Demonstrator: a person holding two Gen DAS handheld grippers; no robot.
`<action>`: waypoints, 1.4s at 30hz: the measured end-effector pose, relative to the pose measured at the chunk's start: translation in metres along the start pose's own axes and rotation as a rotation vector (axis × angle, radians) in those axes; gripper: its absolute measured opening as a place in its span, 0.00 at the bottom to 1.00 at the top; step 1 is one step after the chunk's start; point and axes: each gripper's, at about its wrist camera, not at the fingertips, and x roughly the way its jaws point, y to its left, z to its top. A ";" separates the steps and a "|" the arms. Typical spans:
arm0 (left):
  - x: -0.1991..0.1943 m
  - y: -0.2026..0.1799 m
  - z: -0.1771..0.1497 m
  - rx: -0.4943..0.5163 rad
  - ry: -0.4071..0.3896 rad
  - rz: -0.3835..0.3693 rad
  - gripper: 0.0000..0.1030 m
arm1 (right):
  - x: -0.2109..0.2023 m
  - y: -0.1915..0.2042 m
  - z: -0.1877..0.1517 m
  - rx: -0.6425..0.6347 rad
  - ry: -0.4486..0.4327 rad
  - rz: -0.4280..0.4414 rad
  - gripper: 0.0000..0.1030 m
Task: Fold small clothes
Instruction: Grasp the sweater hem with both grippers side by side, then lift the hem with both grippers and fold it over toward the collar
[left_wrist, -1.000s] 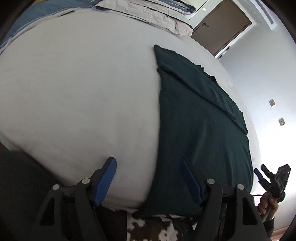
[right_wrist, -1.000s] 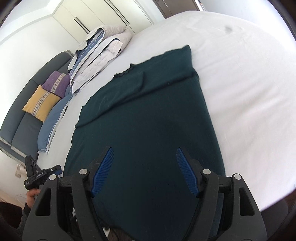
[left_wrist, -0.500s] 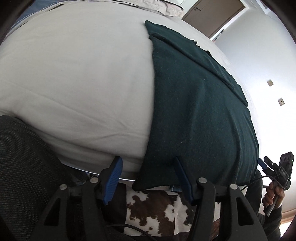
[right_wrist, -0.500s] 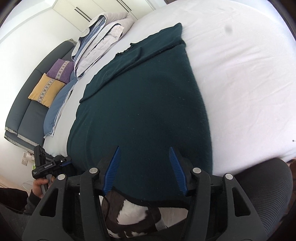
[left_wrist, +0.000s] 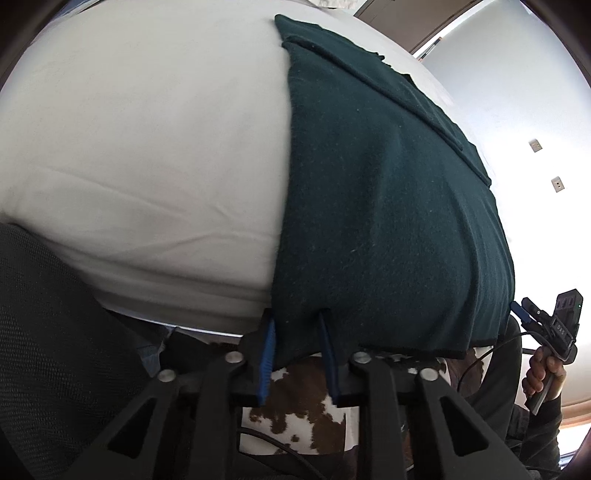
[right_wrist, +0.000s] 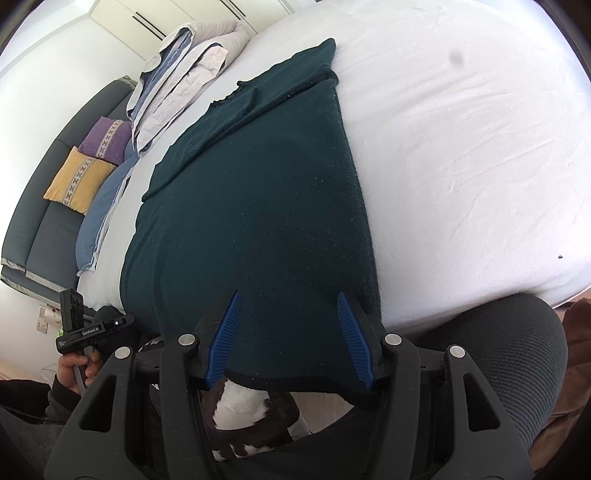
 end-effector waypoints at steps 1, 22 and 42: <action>0.000 -0.001 0.000 0.000 -0.001 0.004 0.16 | -0.001 0.000 0.000 0.000 0.001 -0.006 0.51; -0.028 0.008 -0.010 -0.009 -0.052 -0.012 0.04 | 0.014 -0.028 0.000 -0.009 0.193 -0.161 0.30; -0.089 0.002 0.014 -0.074 -0.188 -0.291 0.04 | -0.054 0.002 0.019 0.086 -0.048 0.170 0.05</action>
